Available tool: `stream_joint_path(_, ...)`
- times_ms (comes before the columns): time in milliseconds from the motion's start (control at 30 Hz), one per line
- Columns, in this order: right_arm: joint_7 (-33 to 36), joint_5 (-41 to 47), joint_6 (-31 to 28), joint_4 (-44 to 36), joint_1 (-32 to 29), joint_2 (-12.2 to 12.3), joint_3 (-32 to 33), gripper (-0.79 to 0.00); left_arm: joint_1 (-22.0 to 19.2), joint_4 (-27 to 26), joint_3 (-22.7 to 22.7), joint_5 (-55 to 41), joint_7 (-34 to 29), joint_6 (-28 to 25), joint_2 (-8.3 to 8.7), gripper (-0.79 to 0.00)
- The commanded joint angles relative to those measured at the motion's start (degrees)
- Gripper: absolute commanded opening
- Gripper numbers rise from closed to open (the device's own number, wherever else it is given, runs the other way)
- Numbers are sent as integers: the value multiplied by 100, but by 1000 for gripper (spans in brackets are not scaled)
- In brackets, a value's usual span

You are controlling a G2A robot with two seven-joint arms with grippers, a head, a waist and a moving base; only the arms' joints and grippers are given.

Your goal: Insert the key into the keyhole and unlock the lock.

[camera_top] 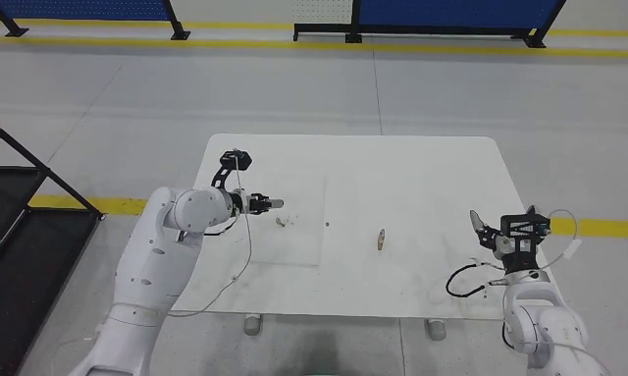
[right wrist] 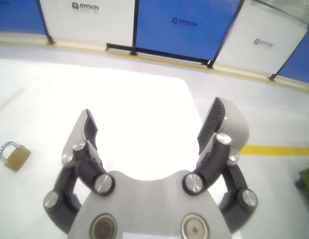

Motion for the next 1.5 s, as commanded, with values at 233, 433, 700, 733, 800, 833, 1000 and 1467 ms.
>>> stream_joint_path(233,0,0,0,0,0,0,0,0,-453,798,308,-510,-204,89,-33,0)
stream_joint_path(433,0,0,0,0,0,0,0,0,-691,1230,636,-503,-116,65,-68,0)
stream_joint_path(700,0,0,0,0,0,0,0,0,-914,1704,913,-518,-47,-127,-88,0)
stream_joint_path(733,0,0,0,0,0,0,0,0,-937,1738,931,-539,-51,-142,-89,-46)
stream_joint_path(800,0,0,0,0,0,0,0,0,-975,1796,970,-514,-40,-184,-85,-123)
stream_joint_path(833,0,0,0,0,0,0,0,0,-986,1824,985,-522,-43,-201,-84,-194)
stream_joint_path(1000,0,0,0,0,0,0,0,0,-997,1915,1018,-502,-56,-429,-56,-394)
stream_joint_path(1467,0,0,0,0,0,0,0,0,-971,1946,1083,-658,-150,-683,6,-529)
